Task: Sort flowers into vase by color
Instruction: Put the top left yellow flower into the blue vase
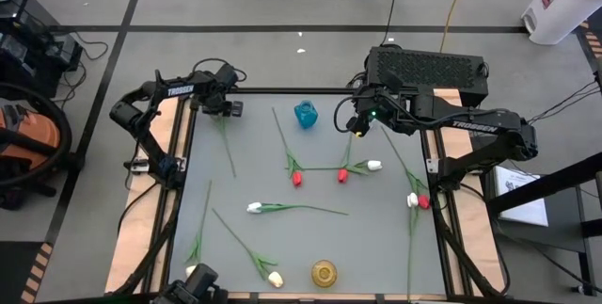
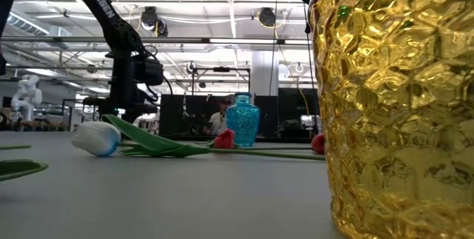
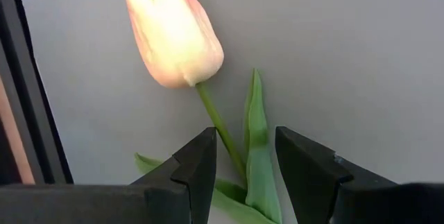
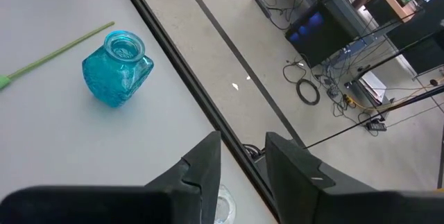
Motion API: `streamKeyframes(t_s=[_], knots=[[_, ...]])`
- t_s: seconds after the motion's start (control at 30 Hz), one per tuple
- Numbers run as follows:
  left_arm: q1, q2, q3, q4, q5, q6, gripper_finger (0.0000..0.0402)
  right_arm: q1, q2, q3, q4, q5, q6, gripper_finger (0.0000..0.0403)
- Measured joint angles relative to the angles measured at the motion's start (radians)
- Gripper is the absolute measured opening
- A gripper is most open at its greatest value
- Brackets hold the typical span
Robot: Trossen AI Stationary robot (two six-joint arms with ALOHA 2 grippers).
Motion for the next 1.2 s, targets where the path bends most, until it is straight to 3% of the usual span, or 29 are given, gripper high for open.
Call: streamKeyframes(t_s=[0.33, 0.83, 1.2], knots=[[0.0, 0.0, -0.001, 0.011, 0.011, -0.07, 0.0157, 0.0, 0.0, 0.0, -0.002, 0.0, 0.0, 0.0105], [-0.003, 0.0, -0.002, -0.018, 0.174, -0.146, 0.0157, 0.0, 0.0, 0.0, -0.045, 0.0, 0.0, 0.0105], [-0.003, 0.0, -0.002, -0.011, 0.143, -0.168, 0.0153, 0.0, 0.0, 0.0, -0.045, 0.0, 0.0, 0.0105]])
